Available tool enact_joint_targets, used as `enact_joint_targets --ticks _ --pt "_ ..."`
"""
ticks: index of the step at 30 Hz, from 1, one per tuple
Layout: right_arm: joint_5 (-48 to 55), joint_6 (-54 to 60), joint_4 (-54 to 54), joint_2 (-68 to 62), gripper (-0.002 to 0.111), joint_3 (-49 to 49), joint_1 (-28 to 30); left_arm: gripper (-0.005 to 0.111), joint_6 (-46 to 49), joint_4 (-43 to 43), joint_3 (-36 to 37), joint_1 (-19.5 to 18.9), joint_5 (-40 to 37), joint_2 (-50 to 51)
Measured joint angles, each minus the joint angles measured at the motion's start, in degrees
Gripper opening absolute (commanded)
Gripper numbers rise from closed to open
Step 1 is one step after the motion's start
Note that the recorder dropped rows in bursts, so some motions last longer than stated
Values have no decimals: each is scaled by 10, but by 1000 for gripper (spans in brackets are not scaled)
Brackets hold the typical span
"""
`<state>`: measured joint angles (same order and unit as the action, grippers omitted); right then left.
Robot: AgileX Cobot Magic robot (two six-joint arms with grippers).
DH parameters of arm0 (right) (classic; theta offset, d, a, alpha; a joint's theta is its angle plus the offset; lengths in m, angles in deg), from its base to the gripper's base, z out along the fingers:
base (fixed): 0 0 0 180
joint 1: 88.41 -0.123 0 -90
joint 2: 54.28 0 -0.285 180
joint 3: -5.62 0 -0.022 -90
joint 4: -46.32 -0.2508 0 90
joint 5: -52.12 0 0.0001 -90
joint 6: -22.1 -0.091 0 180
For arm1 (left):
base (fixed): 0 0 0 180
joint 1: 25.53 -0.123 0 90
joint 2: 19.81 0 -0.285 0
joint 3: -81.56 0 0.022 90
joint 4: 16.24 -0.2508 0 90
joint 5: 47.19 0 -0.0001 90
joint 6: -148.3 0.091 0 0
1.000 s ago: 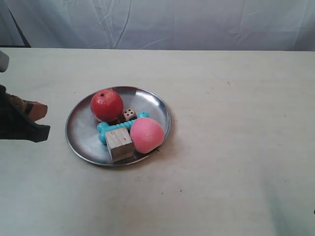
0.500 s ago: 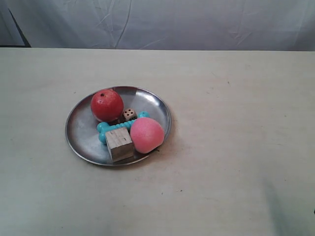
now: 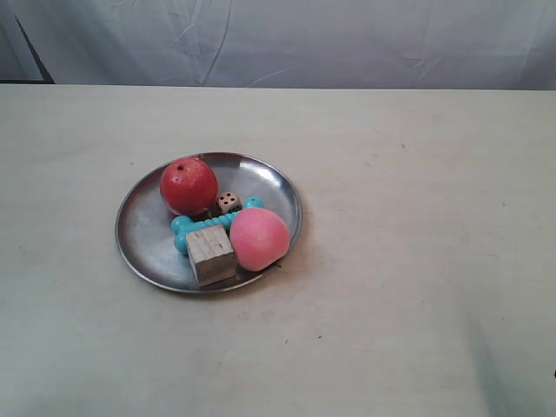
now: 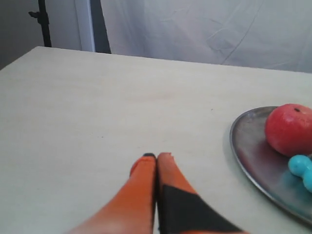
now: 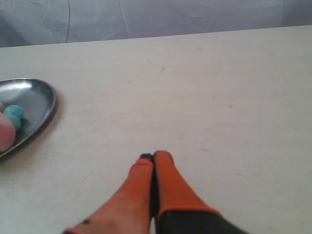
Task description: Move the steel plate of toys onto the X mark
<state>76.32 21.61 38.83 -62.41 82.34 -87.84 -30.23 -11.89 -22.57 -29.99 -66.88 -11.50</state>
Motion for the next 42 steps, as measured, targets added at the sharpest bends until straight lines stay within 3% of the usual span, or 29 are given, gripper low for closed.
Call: enact_joint_targets --ticks 7,15,42 --pt "0 0 0 0 0 0 0 0 0 -61 11 0 6 -2" --pt "0 0 0 0 0 0 0 0 0 -62 11 0 55 -2" --pt "0 0 -11 0 0 0 0 0 0 -62 11 0 56 -2"
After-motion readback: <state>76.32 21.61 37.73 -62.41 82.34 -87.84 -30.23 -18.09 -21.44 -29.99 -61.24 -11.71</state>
